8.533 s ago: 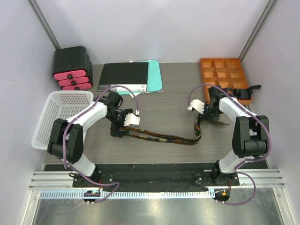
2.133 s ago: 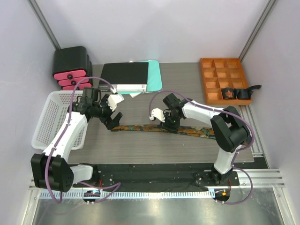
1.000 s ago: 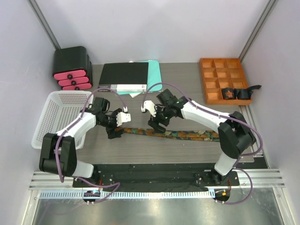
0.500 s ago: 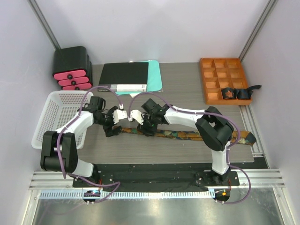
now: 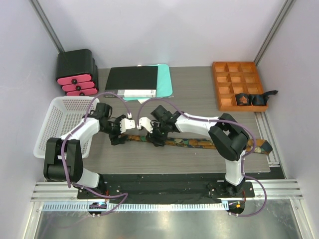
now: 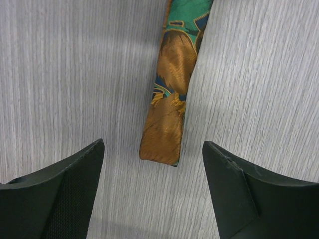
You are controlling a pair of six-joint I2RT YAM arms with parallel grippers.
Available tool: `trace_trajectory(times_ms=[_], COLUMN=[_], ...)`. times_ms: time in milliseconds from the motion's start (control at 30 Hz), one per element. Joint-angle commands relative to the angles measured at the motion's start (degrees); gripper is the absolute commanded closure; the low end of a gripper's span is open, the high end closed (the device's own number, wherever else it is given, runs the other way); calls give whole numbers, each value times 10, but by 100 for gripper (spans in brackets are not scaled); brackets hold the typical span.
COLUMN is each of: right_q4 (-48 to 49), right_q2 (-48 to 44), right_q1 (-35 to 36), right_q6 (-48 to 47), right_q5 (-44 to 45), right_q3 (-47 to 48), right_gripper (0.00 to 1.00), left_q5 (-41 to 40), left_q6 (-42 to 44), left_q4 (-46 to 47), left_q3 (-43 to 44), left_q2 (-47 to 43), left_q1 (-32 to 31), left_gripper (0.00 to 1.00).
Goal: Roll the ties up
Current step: Roll the tie at the center of the board.
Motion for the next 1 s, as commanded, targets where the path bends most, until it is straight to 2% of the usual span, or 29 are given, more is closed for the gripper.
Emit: trace_trajectory(times_ms=[0, 100, 233, 267, 367, 467, 500, 533, 567, 600, 633, 733, 767, 800, 833, 867, 900, 933, 967], right_q4=[10, 15, 32, 37, 61, 70, 64, 48, 31, 17, 27, 68, 86, 171, 224, 287, 403, 455, 490], right_q2=[-73, -99, -122, -128, -139, -131, -108, -94, -77, -40, -25, -17, -24, -35, -63, -70, -72, -65, -60], right_q1=[5, 2, -1, -3, -5, -10, -12, -16, -27, -67, -93, -125, -130, -137, -144, -145, -145, -139, -132], right_q6=[56, 93, 167, 188, 273, 370, 404, 454, 480, 502, 558, 591, 650, 694, 740, 852, 903, 947, 979], right_q5=[-25, -25, -21, -21, -10, 50, 110, 132, 127, 21, -31, -68, -85, -102, -124, -136, -148, -160, -155], right_q3=[14, 30, 40, 45, 61, 122, 147, 177, 242, 267, 284, 239, 208, 166, 76, 34, -4, -57, -74], right_gripper=[33, 30, 30, 30, 34, 42, 40, 28, 21, 15, 14, 39, 46, 46, 46, 52, 58, 61, 75], left_q5=[4, 1, 0, 0, 0, 4, 6, 7, 7, 9, 10, 15, 16, 15, 15, 16, 17, 18, 17], left_q6=[52, 71, 80, 81, 86, 86, 84, 78, 77, 76, 59, 45, 44, 45, 47, 55, 58, 58, 61], left_q4=[-20, -22, -31, -31, -35, -35, -34, -28, -26, -24, -13, -17, -25, -27, -27, -31, -34, -35, -37], left_q3=[-3, -7, -5, -4, -2, -2, -2, -3, -4, -3, -3, 7, 11, 11, 10, 10, 10, 11, 14], left_q2=[7, 8, 12, 13, 14, 13, 11, 10, 9, 9, 9, 12, 12, 11, 9, 9, 9, 10, 13], left_q1=[6, 10, 11, 11, 11, 11, 12, 13, 13, 15, 15, 19, 19, 21, 22, 21, 21, 21, 21], left_gripper=[21, 24, 37, 37, 38, 38, 38, 37, 37, 36, 36, 36, 36, 36, 36, 36, 37, 38, 39])
